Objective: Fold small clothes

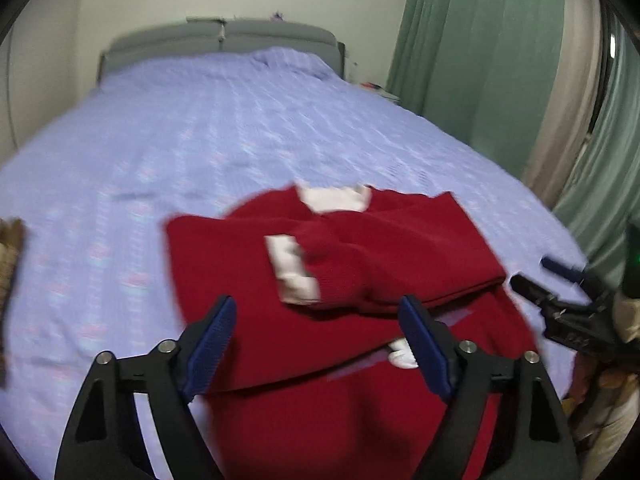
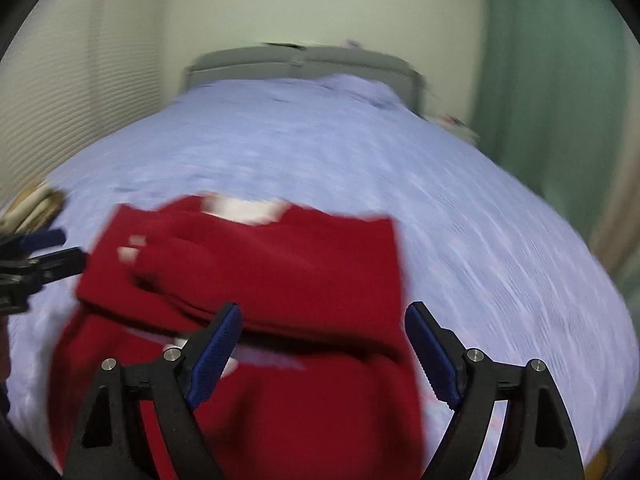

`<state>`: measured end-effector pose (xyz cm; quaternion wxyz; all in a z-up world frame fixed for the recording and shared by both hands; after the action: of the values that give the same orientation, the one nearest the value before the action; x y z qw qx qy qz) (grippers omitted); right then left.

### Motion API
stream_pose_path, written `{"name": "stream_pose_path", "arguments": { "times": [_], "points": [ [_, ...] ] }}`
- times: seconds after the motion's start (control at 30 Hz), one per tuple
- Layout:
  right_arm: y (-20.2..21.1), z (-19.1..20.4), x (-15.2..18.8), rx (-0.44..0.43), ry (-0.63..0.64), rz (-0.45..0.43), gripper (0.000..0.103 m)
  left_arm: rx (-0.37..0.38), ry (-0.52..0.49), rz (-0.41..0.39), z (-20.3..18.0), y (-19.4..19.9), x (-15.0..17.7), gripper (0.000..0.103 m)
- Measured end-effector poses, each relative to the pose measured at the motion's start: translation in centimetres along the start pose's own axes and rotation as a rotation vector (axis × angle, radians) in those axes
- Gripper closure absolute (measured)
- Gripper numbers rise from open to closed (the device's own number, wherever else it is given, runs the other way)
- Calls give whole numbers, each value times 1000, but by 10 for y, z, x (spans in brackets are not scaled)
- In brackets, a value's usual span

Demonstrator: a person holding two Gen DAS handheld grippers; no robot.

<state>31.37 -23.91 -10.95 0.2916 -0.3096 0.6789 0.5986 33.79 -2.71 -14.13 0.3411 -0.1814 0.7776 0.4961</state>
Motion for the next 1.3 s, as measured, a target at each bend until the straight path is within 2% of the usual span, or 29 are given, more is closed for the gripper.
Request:
{"name": "stream_pose_path", "arguments": {
  "times": [0.1,0.13,0.23,0.53,0.57,0.6,0.7,0.8,0.87,0.93,1.0,1.13,1.23,1.3],
  "points": [
    [-18,-42,22,55,-93,66,19,67,122,41,-3,-23,4,38],
    [-21,-50,26,67,-108,77,19,98,197,55,-2,-31,7,41],
    [-28,-64,36,57,-137,98,19,146,342,79,4,-47,16,42],
    [-50,-61,42,-3,-147,120,22,111,426,49,10,-69,6,42],
    [-53,-59,42,-5,-148,126,25,104,428,45,10,-70,5,50],
    [-56,-58,42,-16,-148,130,26,100,426,41,10,-69,4,63],
    [-65,-50,43,-61,-137,159,27,125,375,20,1,-63,-8,73],
    [-72,-46,43,-45,-102,168,31,110,263,-45,-11,-43,-24,73],
    [-74,-52,40,-45,-132,167,31,104,201,-94,-17,-26,-31,73],
    [-72,-61,36,-70,-188,161,31,93,179,-105,-14,-21,-29,73],
    [-69,-66,35,-105,-223,158,31,76,177,-81,-7,-27,-23,73],
    [-76,-69,45,-66,-196,185,31,62,235,-16,11,-49,1,73],
    [-81,-74,47,-92,-206,185,31,66,245,-1,12,-55,12,72],
    [-85,-76,49,-118,-226,198,31,55,227,13,11,-58,15,66]
  ]
}}
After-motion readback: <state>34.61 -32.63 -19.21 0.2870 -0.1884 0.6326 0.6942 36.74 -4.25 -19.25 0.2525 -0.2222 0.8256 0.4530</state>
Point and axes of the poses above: each gripper's, at about its wrist camera, not at the fingertips, and y roughly against the way its jaws point, z to its left, x to its underside, the point moved 8 cm from there along -y, roughly the way its jaws point, and after that the axes turned 6 degrees about x, right-handed, at the moved point
